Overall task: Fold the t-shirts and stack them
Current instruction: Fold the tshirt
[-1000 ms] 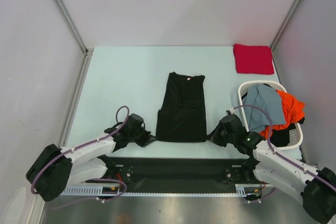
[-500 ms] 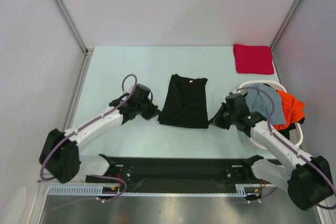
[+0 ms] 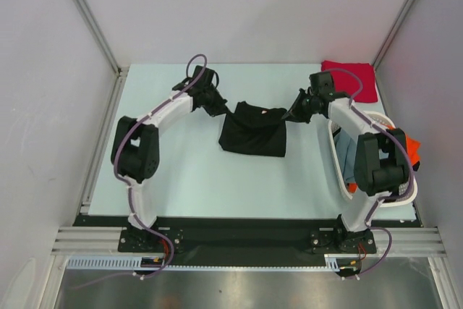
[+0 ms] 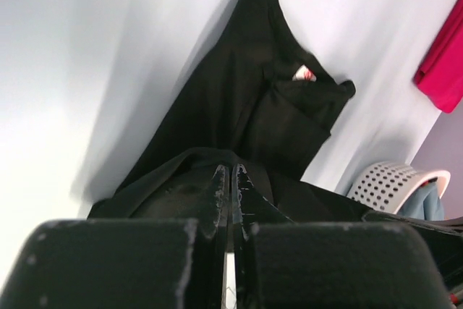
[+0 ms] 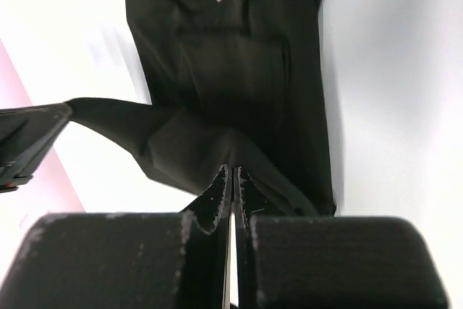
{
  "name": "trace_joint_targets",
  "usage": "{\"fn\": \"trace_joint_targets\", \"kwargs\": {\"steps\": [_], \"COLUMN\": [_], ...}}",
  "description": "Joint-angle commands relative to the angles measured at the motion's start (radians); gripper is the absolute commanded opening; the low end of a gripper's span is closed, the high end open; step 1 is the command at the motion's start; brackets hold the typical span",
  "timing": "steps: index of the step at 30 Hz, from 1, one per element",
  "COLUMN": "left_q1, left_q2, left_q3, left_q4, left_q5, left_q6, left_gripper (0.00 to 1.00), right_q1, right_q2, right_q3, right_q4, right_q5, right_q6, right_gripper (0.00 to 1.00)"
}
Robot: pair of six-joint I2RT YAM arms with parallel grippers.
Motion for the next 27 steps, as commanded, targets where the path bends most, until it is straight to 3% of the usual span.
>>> {"fn": "trace_joint_targets", "kwargs": {"steps": [1, 20, 25, 27], "left_q1": [0.022, 0.094, 0.100, 0.103], "left_q2": [0.060, 0.288, 0.320, 0.349], "left_q3": [0.117, 0.295, 0.330, 0.379], "left_q4": [0.001, 0.155, 0.135, 0.103], "left_q5": [0.090, 0.234, 0.213, 0.150], "left_q6": [0.051, -0.027, -0.018, 0.049], "left_gripper": [0.00, 0.01, 0.12, 0.17], "right_q1": [-0.029, -0.121, -0.138, -0.153], "right_q2": [0.066, 0.374, 0.434, 0.475], "right_q3": [0.107, 0.414, 0.474, 0.519], "right_q4": [-0.042, -0.075, -0.091, -0.071], "right_q5": [-0.057, -0.185, -0.195, -0.185], "right_q6": [-0.045, -0.059, -0.077, -0.082], "right_gripper": [0.00, 0.00, 0.05, 0.09]}}
